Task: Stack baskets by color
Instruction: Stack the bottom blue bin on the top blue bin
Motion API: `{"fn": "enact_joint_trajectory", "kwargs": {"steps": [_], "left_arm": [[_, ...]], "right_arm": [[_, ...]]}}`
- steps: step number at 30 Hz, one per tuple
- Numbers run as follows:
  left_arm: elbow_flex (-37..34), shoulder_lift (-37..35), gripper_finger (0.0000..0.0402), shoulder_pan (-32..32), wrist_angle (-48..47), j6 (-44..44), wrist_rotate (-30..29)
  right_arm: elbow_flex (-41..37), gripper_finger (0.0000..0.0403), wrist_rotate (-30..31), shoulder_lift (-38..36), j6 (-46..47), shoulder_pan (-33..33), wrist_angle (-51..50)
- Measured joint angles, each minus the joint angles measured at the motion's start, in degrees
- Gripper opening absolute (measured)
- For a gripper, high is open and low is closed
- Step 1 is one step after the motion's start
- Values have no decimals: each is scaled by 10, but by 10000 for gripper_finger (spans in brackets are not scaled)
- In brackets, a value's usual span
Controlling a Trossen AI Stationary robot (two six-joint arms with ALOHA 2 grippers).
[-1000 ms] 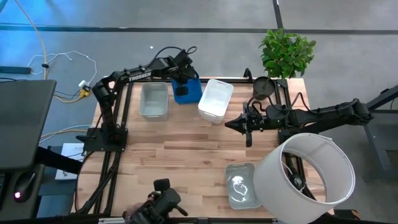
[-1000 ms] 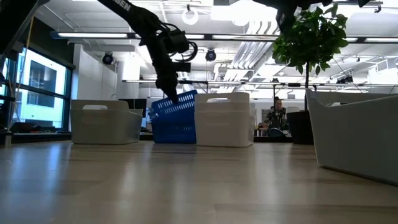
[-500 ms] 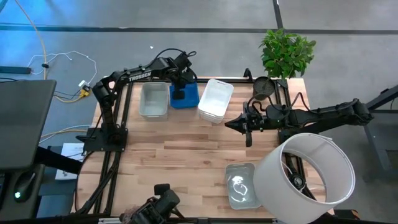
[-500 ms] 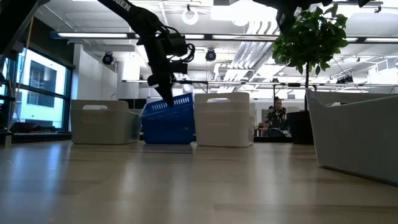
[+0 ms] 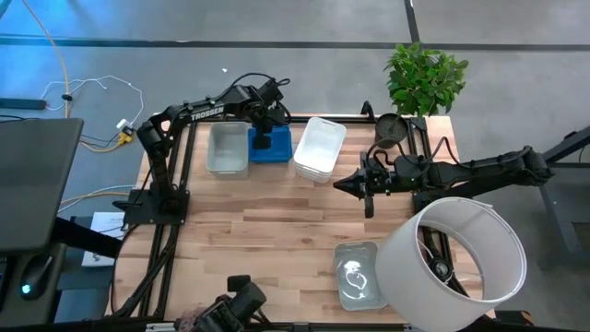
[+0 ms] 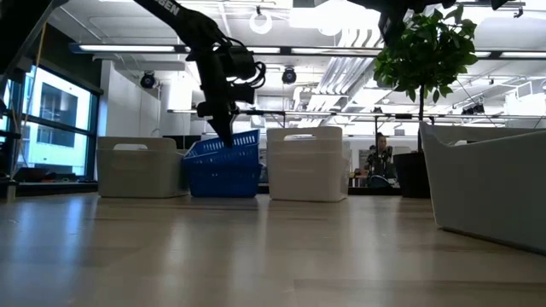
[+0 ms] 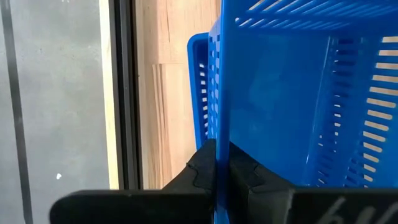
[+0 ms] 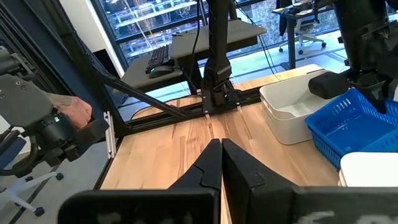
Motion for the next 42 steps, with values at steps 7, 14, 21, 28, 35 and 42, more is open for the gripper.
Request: {"fn": "enact_joint_trajectory", "kwargs": {"steps": [7, 14, 21, 28, 35, 42], "left_arm": [[0, 0, 7, -2, 0, 0, 0], [0, 0, 51, -5, 7, 4, -18], [0, 0, 130, -6, 17, 4, -19], [0, -5, 200, -6, 17, 5, -27], [0, -43, 203, -3, 28, 11, 17], [-4, -50, 90, 24, 50, -85, 134]], "right_arm": [[0, 0, 0, 0, 0, 0, 0], [0, 0, 0, 0, 0, 0, 0], [0, 0, 0, 0, 2, 0, 0], [0, 0, 0, 0, 1, 0, 0], [0, 0, 0, 0, -1, 0, 0], [0, 0, 0, 0, -9, 0, 0]]}}
